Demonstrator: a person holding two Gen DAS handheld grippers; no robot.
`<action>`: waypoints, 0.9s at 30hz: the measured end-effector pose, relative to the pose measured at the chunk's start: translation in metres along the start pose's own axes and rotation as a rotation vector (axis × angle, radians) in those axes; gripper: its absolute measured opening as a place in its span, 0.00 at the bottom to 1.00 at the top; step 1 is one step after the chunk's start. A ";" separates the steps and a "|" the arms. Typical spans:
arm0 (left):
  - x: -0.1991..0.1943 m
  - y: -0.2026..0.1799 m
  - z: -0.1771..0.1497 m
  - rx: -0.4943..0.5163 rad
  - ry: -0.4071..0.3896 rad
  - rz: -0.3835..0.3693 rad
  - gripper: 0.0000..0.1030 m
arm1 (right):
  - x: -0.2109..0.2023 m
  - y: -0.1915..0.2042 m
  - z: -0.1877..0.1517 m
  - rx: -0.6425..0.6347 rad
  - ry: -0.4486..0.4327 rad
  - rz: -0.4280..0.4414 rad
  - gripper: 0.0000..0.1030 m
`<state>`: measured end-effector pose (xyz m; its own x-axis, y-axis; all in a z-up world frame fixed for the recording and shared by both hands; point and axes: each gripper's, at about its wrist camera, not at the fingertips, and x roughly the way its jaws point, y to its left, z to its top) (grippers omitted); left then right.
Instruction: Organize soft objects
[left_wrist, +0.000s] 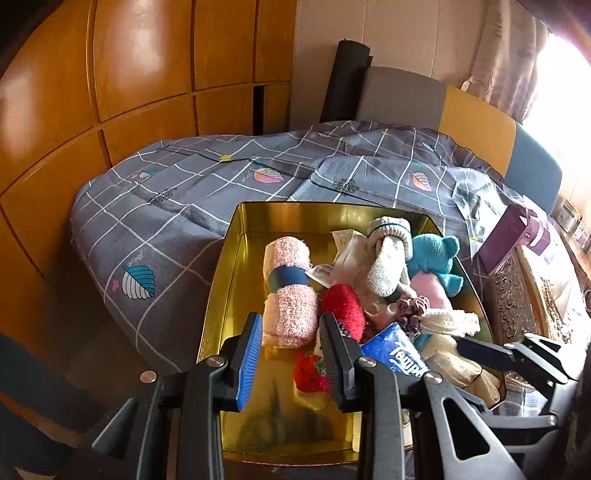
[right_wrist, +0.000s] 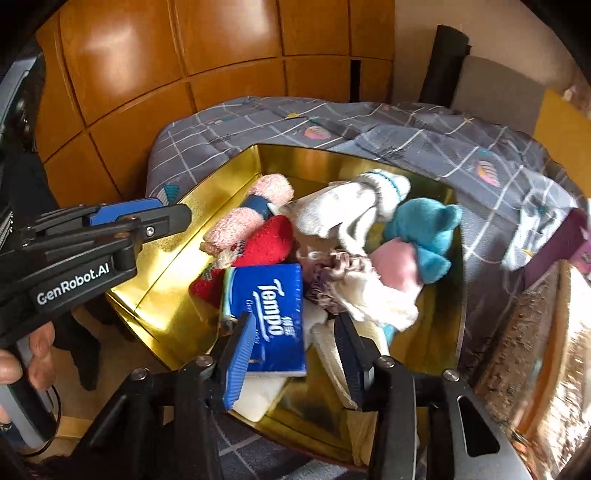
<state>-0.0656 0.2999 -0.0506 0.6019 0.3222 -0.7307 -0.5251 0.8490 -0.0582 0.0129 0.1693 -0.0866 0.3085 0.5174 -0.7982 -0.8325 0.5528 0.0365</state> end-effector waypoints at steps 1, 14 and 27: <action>-0.001 -0.002 0.000 0.002 -0.005 0.004 0.35 | -0.006 -0.001 -0.001 0.009 -0.016 -0.005 0.51; -0.021 -0.039 -0.003 0.058 -0.078 -0.003 0.39 | -0.067 -0.026 -0.031 0.154 -0.173 -0.288 0.79; -0.038 -0.078 -0.009 0.124 -0.119 -0.003 0.47 | -0.093 -0.059 -0.050 0.284 -0.232 -0.408 0.83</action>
<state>-0.0527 0.2177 -0.0247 0.6742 0.3604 -0.6446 -0.4495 0.8928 0.0291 0.0103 0.0558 -0.0442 0.7008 0.3366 -0.6290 -0.4767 0.8769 -0.0619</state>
